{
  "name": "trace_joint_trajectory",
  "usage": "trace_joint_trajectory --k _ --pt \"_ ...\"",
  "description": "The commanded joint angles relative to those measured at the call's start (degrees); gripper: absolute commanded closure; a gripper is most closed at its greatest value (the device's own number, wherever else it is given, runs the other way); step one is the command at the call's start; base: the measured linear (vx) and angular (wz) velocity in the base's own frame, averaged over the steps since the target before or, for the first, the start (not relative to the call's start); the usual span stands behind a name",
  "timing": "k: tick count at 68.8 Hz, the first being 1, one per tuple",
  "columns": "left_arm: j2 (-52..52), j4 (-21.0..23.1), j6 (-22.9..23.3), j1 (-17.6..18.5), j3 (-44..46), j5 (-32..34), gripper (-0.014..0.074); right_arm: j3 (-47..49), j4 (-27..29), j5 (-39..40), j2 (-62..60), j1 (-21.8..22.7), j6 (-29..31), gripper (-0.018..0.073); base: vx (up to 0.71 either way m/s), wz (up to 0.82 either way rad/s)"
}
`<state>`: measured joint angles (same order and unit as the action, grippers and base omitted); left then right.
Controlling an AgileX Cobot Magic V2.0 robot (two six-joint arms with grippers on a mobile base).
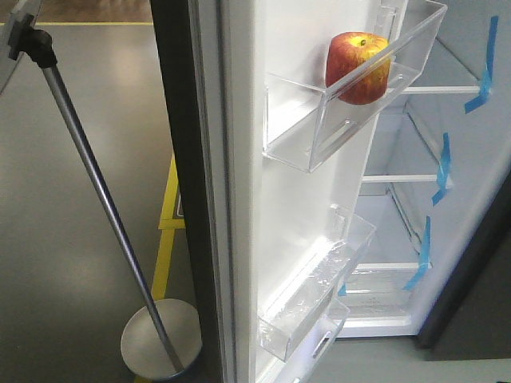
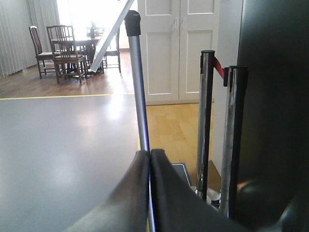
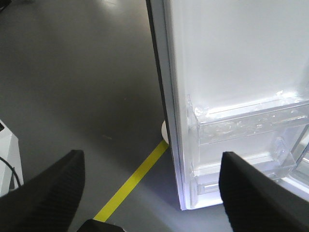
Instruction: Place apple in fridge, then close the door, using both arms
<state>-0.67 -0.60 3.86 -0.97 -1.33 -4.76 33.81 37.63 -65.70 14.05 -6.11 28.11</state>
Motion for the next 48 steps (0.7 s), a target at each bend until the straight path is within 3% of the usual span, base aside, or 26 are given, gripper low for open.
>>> trace_joint_trajectory --k 1,42,48 --pt "-0.8 0.6 0.0 0.4 0.9 3.9 0.0603 0.6 1.8 2.1 0.5 0.2 0.1 0.0011 0.0 0.0" --pt "-0.8 0.0 -1.5 0.4 1.3 6.0 0.0603 0.6 1.6 2.0 0.5 0.2 -0.2 0.0011 0.0 0.0" --pt "-0.8 0.6 0.5 0.4 1.3 6.9 0.0603 0.6 1.7 2.0 0.5 0.2 -0.2 0.0011 0.0 0.0"
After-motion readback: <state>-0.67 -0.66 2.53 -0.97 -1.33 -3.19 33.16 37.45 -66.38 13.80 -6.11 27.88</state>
